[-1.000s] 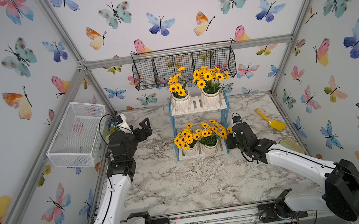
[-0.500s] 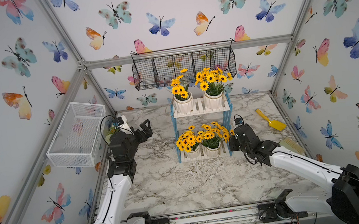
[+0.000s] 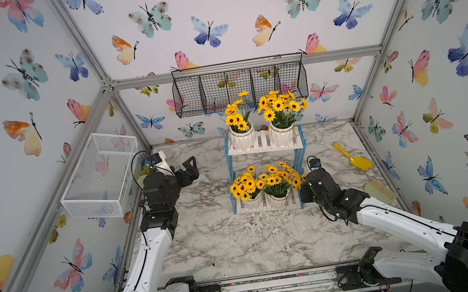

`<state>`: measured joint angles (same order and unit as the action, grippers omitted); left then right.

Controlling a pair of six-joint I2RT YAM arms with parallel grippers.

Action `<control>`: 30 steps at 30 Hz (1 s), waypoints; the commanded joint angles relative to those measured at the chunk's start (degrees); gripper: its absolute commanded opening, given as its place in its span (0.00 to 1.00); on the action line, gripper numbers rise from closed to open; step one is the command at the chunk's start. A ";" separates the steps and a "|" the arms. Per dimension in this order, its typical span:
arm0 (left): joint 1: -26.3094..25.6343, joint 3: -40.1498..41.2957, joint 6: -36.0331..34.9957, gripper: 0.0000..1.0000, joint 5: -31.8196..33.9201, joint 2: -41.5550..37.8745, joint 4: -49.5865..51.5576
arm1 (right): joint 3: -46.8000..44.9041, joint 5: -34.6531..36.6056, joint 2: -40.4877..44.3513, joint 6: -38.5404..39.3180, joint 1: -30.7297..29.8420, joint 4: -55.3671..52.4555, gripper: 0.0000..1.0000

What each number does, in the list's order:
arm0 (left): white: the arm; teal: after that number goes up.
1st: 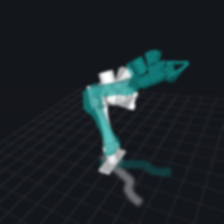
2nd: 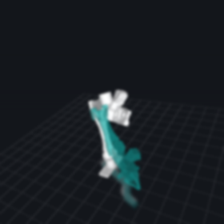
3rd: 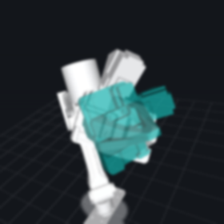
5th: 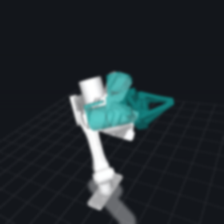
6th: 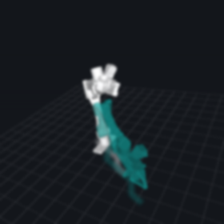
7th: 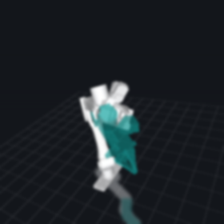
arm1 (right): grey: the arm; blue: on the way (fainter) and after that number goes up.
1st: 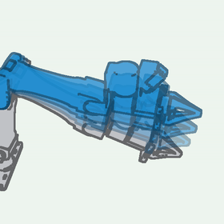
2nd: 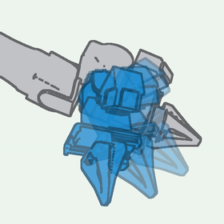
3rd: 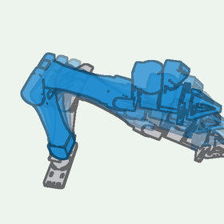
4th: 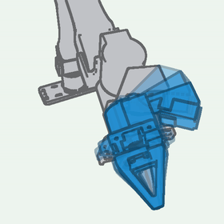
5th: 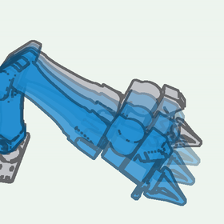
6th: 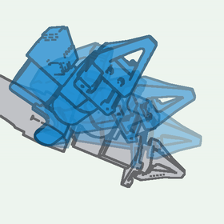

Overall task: Take the sunflower pots off the shelves
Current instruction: Move the shelf to the center of the board.

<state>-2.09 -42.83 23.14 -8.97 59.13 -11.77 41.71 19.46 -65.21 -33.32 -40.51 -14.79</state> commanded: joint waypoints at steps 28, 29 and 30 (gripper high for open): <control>0.16 0.24 -0.68 0.98 0.58 -1.04 -1.15 | -2.48 -10.76 -1.65 6.02 -0.89 3.31 0.06; 0.15 0.27 -0.67 0.98 0.62 -0.99 -1.15 | -2.26 -10.20 -1.76 5.52 -0.88 3.01 0.05; 0.17 0.29 -0.71 0.98 0.62 -0.96 -1.23 | -2.16 -9.46 -1.85 4.62 -0.88 2.78 0.04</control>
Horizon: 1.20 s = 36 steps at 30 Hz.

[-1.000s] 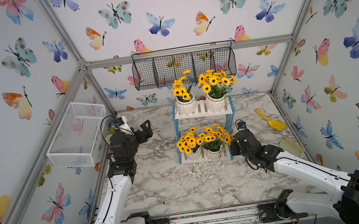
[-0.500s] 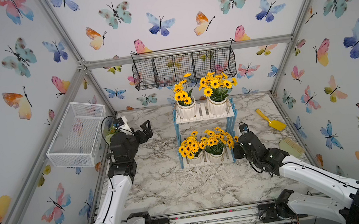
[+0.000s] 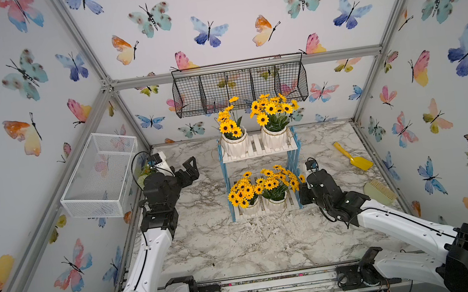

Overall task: Take the sunflower pots off the shelves
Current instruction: Move the shelf to the center of the board.

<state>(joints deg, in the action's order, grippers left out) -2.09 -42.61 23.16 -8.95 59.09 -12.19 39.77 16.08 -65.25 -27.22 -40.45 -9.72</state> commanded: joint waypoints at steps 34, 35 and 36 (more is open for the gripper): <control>0.18 0.25 -0.83 0.98 0.43 -0.73 -1.71 | -4.99 5.54 1.49 -16.51 -0.99 1.15 0.53; 0.20 0.12 -0.91 0.98 0.51 -0.73 -1.60 | -4.60 4.95 1.89 -15.60 -1.00 1.01 0.58; 0.17 0.01 -0.92 0.98 0.61 -0.73 -1.57 | -4.32 4.65 2.29 -14.77 -0.95 0.76 0.61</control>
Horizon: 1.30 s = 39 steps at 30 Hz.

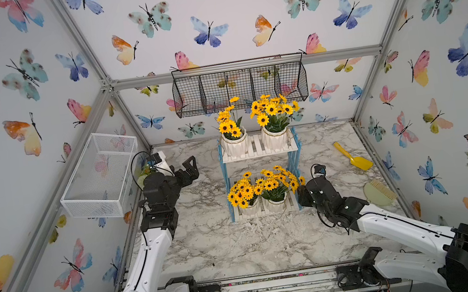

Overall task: Take the sunflower pots off the shelves
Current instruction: Move the shelf to the center of the board, then pick up the sunflower pot from the shelf.

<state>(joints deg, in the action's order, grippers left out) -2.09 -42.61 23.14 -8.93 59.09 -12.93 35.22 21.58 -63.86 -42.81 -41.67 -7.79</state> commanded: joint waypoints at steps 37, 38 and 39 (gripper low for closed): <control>0.16 -12.81 -8.02 0.98 -18.13 1.57 -6.41 | 22.97 -35.18 5.88 44.67 22.07 10.28 0.99; 0.24 -12.99 -8.10 0.98 -18.19 1.64 -6.37 | 24.13 -36.81 4.97 44.65 23.92 10.03 0.99; 0.17 -13.12 -8.11 0.98 -18.22 1.72 -6.41 | 25.22 -38.47 3.88 44.59 25.46 10.07 0.99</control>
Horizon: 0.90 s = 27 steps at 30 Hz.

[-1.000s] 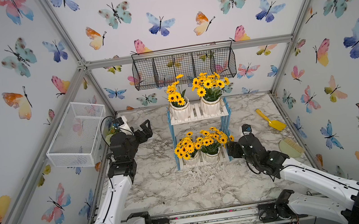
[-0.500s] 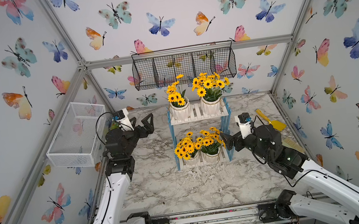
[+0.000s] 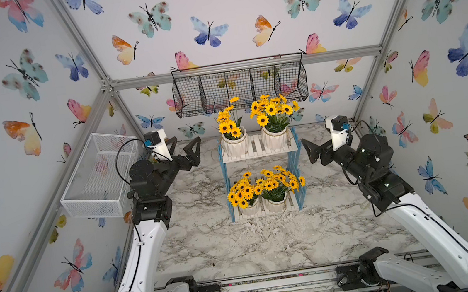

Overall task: Take the sunflower pots off the shelves
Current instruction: Pick up the sunflower pot from the shelf.

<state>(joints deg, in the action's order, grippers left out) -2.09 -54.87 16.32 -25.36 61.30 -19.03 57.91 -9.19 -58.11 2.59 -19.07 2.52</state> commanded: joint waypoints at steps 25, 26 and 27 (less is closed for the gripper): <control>4.67 -9.08 1.65 0.98 -25.73 8.89 -4.34 | 2.73 -57.16 -13.96 3.70 19.33 9.07 0.98; 5.07 -9.14 2.33 0.98 -27.06 9.25 -5.25 | 3.75 -57.79 -14.84 4.20 19.33 8.21 0.98; 5.28 -9.32 2.70 0.98 -28.13 9.57 -5.98 | 4.54 -58.04 -15.57 4.51 19.33 7.78 0.98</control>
<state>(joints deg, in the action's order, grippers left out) 2.35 -63.61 16.62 -46.33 70.39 -19.86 59.88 -62.37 -71.96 5.26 0.38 10.76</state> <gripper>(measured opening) 0.984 0.985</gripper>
